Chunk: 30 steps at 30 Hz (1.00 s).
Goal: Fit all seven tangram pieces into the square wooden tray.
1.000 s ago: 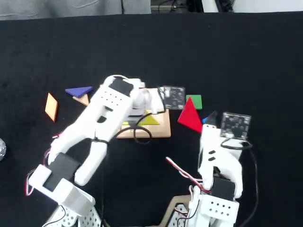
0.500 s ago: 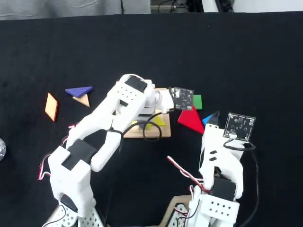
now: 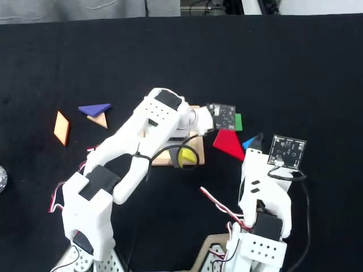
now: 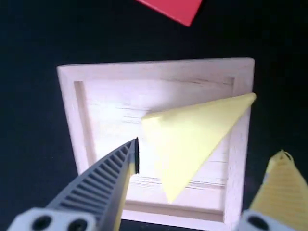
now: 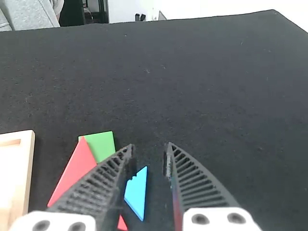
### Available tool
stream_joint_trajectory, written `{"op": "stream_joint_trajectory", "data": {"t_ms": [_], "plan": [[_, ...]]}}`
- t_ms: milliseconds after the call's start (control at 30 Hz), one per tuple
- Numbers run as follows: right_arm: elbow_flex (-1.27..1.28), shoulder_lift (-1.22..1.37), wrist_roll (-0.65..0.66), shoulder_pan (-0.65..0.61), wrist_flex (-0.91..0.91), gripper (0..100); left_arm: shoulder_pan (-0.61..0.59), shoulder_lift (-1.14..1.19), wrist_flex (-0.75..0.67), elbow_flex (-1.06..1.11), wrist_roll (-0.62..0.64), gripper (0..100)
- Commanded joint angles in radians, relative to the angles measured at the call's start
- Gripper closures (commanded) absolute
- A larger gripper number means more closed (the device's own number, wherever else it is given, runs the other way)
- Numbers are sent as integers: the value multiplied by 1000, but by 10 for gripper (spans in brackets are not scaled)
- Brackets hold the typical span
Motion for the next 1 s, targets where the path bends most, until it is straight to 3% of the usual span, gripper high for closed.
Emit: {"op": "stream_joint_trajectory", "data": {"t_ms": [0,167,400,700,967], "plan": [[-2,-81,-6,12,-28,892,-56,-14,9,-154,60,602],[-2,-81,-6,12,-28,892,-116,0,-15,-202,238,604],[-2,-81,-6,-6,-28,892,-282,83,-135,-165,331,604],[-2,-76,49,-46,-21,892,-305,178,-157,-133,341,604],[-2,-76,49,-46,-21,892,-314,138,-163,22,336,604]]}}
